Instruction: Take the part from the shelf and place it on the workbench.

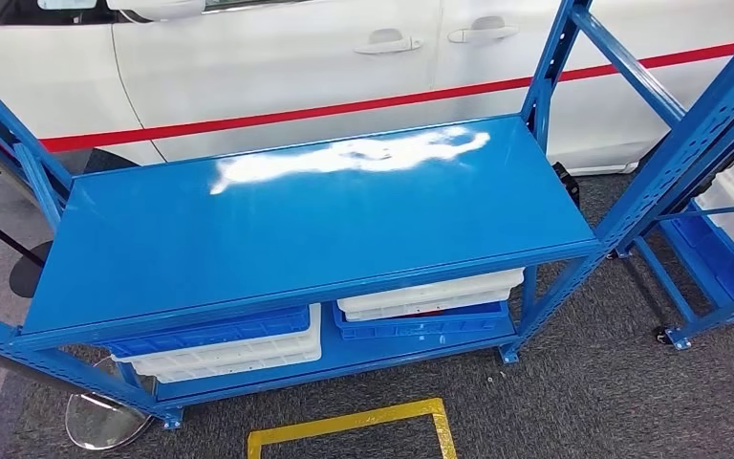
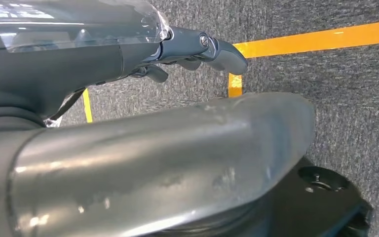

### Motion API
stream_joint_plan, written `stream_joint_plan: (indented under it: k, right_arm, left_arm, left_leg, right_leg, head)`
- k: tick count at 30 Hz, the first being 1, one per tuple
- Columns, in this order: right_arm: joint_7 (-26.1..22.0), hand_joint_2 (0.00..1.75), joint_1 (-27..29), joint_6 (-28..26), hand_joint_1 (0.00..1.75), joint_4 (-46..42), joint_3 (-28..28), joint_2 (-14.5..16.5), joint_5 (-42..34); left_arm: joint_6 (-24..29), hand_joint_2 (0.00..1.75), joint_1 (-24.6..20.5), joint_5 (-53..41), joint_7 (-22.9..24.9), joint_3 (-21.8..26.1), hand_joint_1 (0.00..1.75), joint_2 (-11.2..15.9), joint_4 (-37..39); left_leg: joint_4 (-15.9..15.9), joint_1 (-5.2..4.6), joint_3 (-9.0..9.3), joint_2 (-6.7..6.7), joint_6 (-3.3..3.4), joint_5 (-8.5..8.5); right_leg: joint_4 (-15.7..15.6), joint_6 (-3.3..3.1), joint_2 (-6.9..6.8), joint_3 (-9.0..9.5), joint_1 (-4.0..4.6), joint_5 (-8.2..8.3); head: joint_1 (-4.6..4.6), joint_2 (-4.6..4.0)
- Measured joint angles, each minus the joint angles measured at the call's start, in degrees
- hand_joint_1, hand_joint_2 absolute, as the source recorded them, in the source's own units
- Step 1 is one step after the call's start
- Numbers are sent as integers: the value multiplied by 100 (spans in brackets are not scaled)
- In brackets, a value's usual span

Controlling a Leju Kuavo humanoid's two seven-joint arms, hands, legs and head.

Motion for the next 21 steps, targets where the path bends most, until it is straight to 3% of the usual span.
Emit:
stream_joint_plan:
  k: [1,3,5,8,10,12,13,14,15,18,19,21]
  right_arm:
    - [-8,0,0,1,0,0,-1,3,4]
    - [-36,0,-12,2,0,0,-5,8,16]
    - [-59,0,-30,2,0,0,-8,13,26]
    - [-83,0,-40,1,0,-1,-11,15,39]
    - [-104,0,-46,0,0,-2,-20,13,54]
    - [-120,0,-50,1,0,-2,-32,13,69]
    - [-123,0,-50,1,0,-2,-38,13,75]
    - [-125,0,-50,1,0,-2,-43,13,79]
    - [-125,0,-49,1,0,-3,-46,13,84]
    - [-126,0,-59,0,0,-5,-52,11,95]
    - [-129,0,-67,0,0,-7,-55,11,97]
    - [-133,0,-80,0,0,-10,-60,11,99]
  left_arm:
    - [-1,0,5,0,2,1,0,1,-2]
    - [-6,0,3,-2,3,7,0,2,-5]
    - [-11,0,5,-7,8,17,0,2,-7]
    - [-15,0,15,-18,13,31,0,-1,-11]
    - [-21,0,5,-28,13,35,0,-1,-13]
    - [-23,0,5,-39,14,40,0,1,-14]
    - [-24,0,7,-43,15,41,0,2,-14]
    - [-24,0,8,-45,17,43,0,2,-14]
    - [-24,0,9,-46,18,43,0,1,-14]
    - [-24,0,7,-46,21,44,0,-1,-14]
    - [-24,0,4,-46,21,44,0,-1,-14]
    - [-24,0,-2,-47,21,44,0,-1,-14]
  left_leg:
    - [-390,3,120,2,8,270]
    - [-962,-20,290,9,45,490]
    - [-1068,-50,299,12,117,507]
    - [-1167,-25,321,24,254,699]
    - [-1227,-13,307,40,324,774]
    - [-1228,-30,255,44,353,801]
    - [-1220,-40,233,47,355,807]
    - [-1211,-47,217,49,355,812]
    - [-1199,-51,205,49,353,815]
    - [-1157,-72,172,46,320,820]
    - [-1142,-83,159,45,291,824]
    - [-1134,-96,136,45,239,837]
  right_leg:
    - [0,13,1,41,0,-22]
    - [2,57,-1,92,4,-45]
    - [-1,128,0,102,10,-55]
    - [74,230,2,89,19,-160]
    - [519,261,-1,-102,8,-507]
    - [1212,284,-5,-399,4,-878]
    - [1432,293,-6,-482,3,-936]
    - [1458,294,-6,-469,2,-877]
    - [1279,288,-6,-354,2,-725]
    - [242,233,-4,238,18,-276]
    - [27,211,-3,336,28,-241]
    - [-68,176,0,343,48,-247]
  head:
    - [0,0]
    - [1,0]
    - [5,0]
    - [15,-1]
    - [47,0]
    - [70,0]
    - [72,0]
    - [72,0]
    - [72,0]
    - [74,1]
    - [74,1]
    - [72,1]
